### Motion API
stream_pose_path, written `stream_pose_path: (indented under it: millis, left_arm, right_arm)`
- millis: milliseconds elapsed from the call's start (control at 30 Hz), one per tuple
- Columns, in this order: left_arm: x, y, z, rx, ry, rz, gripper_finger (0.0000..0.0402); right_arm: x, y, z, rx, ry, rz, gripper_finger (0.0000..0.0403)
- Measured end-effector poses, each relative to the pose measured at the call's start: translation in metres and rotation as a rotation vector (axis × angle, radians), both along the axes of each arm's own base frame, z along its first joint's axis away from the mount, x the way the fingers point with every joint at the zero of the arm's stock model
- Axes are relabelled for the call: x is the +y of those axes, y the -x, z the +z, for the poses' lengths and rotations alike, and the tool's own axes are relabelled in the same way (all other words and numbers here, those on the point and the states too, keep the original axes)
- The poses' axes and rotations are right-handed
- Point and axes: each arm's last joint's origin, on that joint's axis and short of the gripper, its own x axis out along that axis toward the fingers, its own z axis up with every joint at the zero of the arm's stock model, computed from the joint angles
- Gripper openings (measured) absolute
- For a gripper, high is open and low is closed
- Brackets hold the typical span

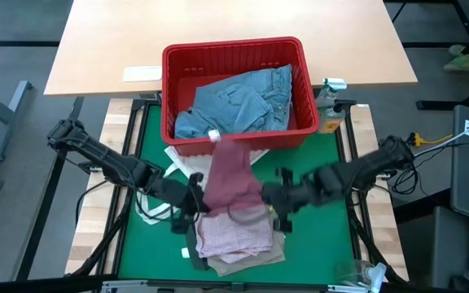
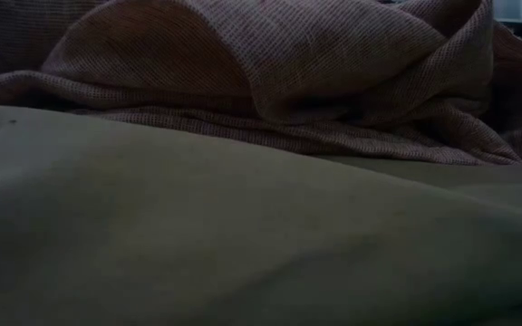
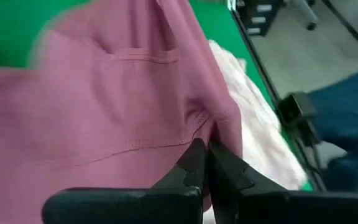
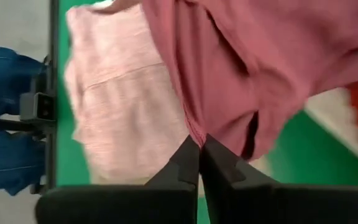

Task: Fold laundry
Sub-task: Fold the purple panty

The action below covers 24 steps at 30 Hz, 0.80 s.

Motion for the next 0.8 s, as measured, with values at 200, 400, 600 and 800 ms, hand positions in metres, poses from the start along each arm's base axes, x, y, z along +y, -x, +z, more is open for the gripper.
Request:
stream_pose_path:
  millis: [200, 400, 600, 800]
  left_arm:
    - [-0.033, 0.002, -0.019, 0.082, 0.039, -0.043, 0.0004]
    - [-0.062, 0.006, -0.037, 0.14, 0.042, -0.094, 0.0005]
    - [-0.078, 0.011, -0.044, 0.143, 0.034, -0.141, 0.0005]
    - [-0.083, 0.015, -0.044, 0.14, 0.035, -0.164, 0.0005]
  right_arm:
    - [0.051, 0.005, -0.047, -0.105, -0.139, 0.036, 0.0007]
    - [0.086, 0.02, -0.071, -0.193, -0.224, 0.132, 0.0007]
    - [0.098, 0.03, -0.072, -0.216, -0.216, 0.156, 0.0007]
    - [0.097, 0.029, -0.072, -0.213, -0.219, 0.157, 0.0007]
